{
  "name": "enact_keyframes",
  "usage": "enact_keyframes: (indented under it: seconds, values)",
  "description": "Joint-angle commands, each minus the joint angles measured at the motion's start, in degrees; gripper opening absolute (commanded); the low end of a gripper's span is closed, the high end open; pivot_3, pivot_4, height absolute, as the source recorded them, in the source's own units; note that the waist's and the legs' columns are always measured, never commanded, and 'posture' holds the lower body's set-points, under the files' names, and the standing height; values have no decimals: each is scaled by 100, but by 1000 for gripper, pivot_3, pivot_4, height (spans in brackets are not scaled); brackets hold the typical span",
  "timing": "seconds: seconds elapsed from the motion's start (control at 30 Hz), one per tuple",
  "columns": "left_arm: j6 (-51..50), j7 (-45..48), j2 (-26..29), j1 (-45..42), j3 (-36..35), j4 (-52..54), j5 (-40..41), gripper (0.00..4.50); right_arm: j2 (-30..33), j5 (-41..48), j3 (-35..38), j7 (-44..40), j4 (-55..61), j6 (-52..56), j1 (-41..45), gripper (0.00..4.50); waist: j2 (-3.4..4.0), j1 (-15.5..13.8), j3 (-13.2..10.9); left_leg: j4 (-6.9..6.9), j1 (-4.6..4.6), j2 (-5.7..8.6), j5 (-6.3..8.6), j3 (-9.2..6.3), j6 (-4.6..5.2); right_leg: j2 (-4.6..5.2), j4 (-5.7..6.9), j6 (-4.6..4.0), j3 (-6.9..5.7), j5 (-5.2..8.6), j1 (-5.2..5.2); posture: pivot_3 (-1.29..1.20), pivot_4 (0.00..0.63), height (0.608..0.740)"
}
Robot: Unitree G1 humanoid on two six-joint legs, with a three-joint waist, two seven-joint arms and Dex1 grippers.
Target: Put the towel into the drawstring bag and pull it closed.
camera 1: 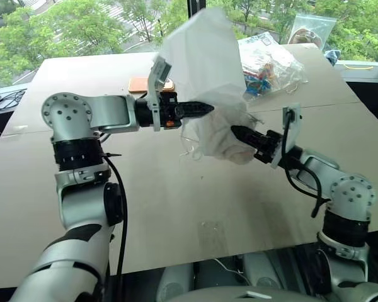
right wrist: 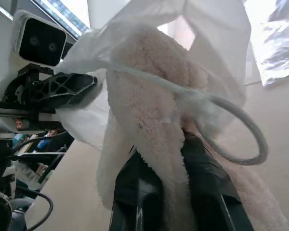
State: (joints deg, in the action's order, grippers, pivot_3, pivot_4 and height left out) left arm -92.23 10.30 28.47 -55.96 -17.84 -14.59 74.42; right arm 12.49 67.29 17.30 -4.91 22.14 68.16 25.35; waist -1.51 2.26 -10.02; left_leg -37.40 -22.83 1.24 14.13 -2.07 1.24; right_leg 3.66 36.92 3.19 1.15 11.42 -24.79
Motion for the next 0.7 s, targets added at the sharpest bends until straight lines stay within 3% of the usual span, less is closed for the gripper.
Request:
enact_keyframes:
  seconds: [0.03, 0.23, 0.43, 0.53, 0.7]
  values:
    - [-27, 79, -39, 127, 24, 340, 323, 0, 289, 559, 6, 270, 292, 221, -41, 30, 0, -6, 0, 0, -1, 0, 0, -2, 0, 0, 1, 0, -2, 0, 0, 0, 150, 740]
    - [-27, -275, -302, 675, 151, 883, 339, 0, 336, 232, -605, 385, -59, 169, -72, 30, -1, 11, 1, -1, 1, -1, 0, 4, 1, -1, 1, 0, 5, 0, 1, 0, 150, 740]
    - [92, -680, -627, 1042, 139, 1063, -42, 0, -471, -436, -933, 588, -893, -447, 230, 30, -1, 7, 1, -6, 0, 0, 0, 5, 2, -5, 4, 1, 7, -1, 1, 0, 150, 740]
    - [67, -698, -716, 1169, 45, 1110, -29, 0, -956, -521, -845, 724, -1253, -702, 321, 30, -1, -1, 1, -5, 0, -2, -1, 3, 0, -6, 4, 0, 5, 0, 0, 0, 150, 740]
    - [-27, -576, -391, 1444, 62, 1192, 246, 0, -1748, 33, -31, 1136, -1811, -1321, 458, 30, -1, -3, 1, -4, -3, -5, -1, 0, 0, -4, 2, 0, 3, 0, 0, 0, 150, 740]
